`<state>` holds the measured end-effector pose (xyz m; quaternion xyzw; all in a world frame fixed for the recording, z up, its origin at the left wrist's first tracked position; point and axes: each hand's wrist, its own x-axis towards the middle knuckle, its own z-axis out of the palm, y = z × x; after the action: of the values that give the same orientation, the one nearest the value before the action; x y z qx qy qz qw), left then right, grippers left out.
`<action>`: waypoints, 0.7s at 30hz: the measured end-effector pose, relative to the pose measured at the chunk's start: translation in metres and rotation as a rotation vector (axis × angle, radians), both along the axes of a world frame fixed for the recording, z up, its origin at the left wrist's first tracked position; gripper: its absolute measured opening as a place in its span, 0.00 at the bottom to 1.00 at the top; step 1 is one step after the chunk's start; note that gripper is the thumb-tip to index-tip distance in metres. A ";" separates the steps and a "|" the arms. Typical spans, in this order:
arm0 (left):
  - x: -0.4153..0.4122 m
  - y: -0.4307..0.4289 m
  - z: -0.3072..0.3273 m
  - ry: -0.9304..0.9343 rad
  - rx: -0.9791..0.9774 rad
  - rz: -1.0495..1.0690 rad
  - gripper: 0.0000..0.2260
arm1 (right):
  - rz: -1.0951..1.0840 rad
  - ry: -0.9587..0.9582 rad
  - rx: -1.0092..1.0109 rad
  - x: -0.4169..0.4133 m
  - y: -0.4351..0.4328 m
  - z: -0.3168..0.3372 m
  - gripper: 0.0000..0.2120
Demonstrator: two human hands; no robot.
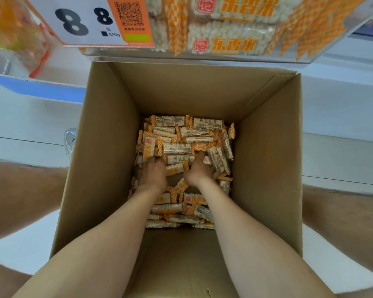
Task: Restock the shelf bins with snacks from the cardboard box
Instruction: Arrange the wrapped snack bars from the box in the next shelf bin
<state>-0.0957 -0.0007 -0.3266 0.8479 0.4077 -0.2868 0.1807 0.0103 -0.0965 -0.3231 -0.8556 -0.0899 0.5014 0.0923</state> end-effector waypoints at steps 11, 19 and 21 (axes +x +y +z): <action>-0.007 0.005 -0.003 -0.124 -0.176 0.202 0.26 | -0.427 0.035 0.456 0.003 0.005 -0.009 0.45; -0.006 0.015 0.019 -0.395 -0.232 0.349 0.17 | -0.490 -0.178 0.569 0.017 -0.013 0.007 0.23; -0.004 0.015 0.028 -0.494 -0.248 0.425 0.15 | -0.527 -0.300 0.610 0.023 -0.019 0.019 0.16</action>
<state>-0.0993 0.0145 -0.2984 0.7594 0.4812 -0.0762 0.4313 0.0335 -0.1158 -0.3045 -0.8463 -0.0249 0.2811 0.4519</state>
